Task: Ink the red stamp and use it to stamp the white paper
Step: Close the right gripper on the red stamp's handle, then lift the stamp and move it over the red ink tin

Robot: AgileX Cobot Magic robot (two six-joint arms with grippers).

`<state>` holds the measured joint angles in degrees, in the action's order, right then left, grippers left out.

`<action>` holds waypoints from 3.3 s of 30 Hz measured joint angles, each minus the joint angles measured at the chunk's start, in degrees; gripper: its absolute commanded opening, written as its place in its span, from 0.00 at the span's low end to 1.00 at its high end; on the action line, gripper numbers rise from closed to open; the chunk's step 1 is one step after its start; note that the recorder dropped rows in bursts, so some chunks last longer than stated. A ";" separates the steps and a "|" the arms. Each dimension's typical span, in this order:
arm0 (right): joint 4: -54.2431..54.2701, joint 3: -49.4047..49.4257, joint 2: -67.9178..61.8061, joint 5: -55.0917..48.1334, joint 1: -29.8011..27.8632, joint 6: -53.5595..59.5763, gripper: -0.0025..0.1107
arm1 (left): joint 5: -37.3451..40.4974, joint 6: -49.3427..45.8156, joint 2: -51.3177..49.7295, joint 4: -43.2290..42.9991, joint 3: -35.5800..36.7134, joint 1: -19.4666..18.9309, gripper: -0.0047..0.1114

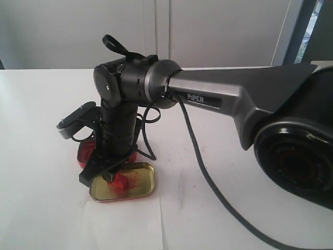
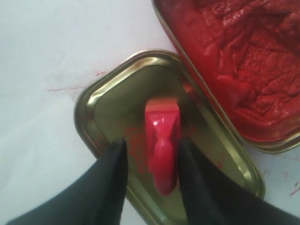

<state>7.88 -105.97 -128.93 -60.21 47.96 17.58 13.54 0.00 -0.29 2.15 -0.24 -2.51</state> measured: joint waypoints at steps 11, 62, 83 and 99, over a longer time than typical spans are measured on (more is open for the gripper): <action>-1.77 0.00 -0.78 -0.12 0.00 0.00 0.33 | 0.00 0.00 0.00 0.00 0.00 0.00 0.04; -2.80 0.00 -1.56 0.83 0.00 0.00 0.02 | 0.00 0.00 0.00 0.00 0.00 0.00 0.04; -3.43 -8.29 3.48 -2.31 -4.53 -4.82 0.02 | 0.00 0.00 0.00 0.00 0.00 0.00 0.04; -3.43 -19.53 -6.32 -5.19 -4.75 -4.20 0.02 | 0.00 0.00 0.00 0.00 0.00 0.00 0.04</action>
<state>4.45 -125.50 -135.25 -65.41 43.21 13.38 13.54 0.00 -0.29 2.15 -0.24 -2.51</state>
